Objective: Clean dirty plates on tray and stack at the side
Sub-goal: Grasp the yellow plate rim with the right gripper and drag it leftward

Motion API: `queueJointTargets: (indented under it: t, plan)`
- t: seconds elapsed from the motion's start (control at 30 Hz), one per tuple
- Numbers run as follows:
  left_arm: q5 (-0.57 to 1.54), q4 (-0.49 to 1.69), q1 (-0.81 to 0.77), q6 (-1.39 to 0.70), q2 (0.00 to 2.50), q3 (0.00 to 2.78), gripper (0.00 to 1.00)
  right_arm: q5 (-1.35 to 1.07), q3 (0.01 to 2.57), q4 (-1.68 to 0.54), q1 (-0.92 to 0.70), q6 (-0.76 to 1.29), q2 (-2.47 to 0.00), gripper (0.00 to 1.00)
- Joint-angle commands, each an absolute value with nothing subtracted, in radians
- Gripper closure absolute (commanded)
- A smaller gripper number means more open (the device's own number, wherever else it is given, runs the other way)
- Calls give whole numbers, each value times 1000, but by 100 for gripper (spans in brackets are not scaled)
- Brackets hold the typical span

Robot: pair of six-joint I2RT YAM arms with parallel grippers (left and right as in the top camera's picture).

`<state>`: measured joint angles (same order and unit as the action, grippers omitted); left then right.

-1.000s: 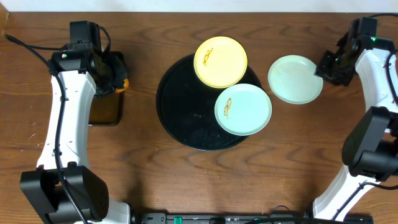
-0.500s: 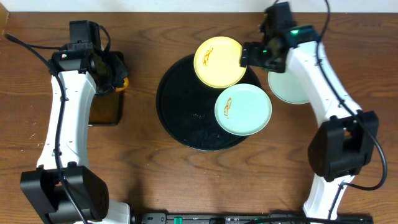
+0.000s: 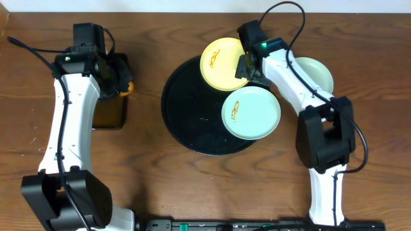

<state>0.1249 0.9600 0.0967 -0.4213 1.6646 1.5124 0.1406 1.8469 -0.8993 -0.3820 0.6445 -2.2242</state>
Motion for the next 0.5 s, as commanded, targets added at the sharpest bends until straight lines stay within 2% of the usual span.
queueJointTargets:
  t: [0.0,0.37,0.47]
  plan:
    - [121,952,102,-413,1666,1503,92,167,1860,-873,-385,676,-2265,39]
    - [121,948,102,-413,1666,1503,92,118,1858,-833,-387,676,-2298,58]
    - [121,948,102,-413,1666,1503,92,118,1857,-829,-388,676,-2306,61]
